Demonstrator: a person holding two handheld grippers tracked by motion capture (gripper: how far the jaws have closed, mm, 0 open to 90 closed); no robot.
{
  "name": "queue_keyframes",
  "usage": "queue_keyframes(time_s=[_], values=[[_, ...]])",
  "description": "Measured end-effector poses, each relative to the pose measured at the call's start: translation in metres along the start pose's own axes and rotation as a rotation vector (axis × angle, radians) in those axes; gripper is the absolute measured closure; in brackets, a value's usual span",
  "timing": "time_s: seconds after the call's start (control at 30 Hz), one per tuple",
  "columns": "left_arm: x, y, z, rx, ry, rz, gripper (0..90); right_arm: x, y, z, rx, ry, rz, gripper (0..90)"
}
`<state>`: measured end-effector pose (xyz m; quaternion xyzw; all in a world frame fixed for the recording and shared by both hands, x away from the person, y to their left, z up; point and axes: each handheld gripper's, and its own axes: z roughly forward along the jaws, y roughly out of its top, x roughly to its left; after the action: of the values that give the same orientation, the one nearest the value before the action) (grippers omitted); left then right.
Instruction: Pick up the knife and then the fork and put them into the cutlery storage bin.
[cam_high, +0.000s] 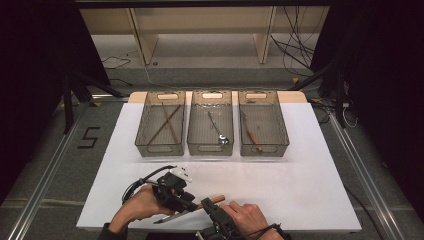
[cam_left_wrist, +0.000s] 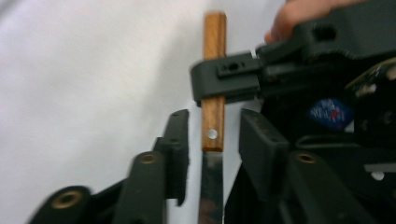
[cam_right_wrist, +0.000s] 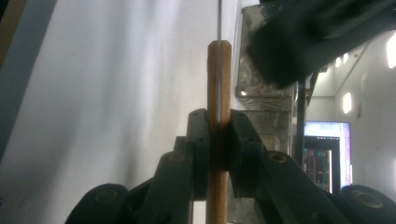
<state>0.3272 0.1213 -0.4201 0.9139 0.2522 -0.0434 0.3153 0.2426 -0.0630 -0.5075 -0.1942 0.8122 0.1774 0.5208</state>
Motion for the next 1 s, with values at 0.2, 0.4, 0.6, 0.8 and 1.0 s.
queue_keyframes(time_s=[0.2, 0.4, 0.6, 0.8, 1.0], values=[[0.005, -0.001, -0.019, -0.115, 0.074, -0.03, 42.5, -0.006, -0.008, -0.001, 0.007, -0.001, 0.042, 80.9], [0.01, -0.003, -0.038, -0.226, 0.15, -0.063, 34.0, -0.015, -0.022, -0.003, 0.038, -0.004, 0.103, 81.0], [0.018, -0.008, -0.048, -0.32, 0.23, -0.1, 30.1, -0.027, -0.037, -0.006, 0.055, -0.012, 0.182, 81.1], [0.024, -0.012, -0.048, -0.324, 0.237, -0.121, 28.9, -0.04, -0.053, -0.01, 0.039, -0.018, 0.278, 81.1], [0.023, -0.011, -0.047, -0.363, 0.25, -0.114, 28.3, -0.05, -0.067, -0.01, 0.047, -0.015, 0.346, 81.1]])
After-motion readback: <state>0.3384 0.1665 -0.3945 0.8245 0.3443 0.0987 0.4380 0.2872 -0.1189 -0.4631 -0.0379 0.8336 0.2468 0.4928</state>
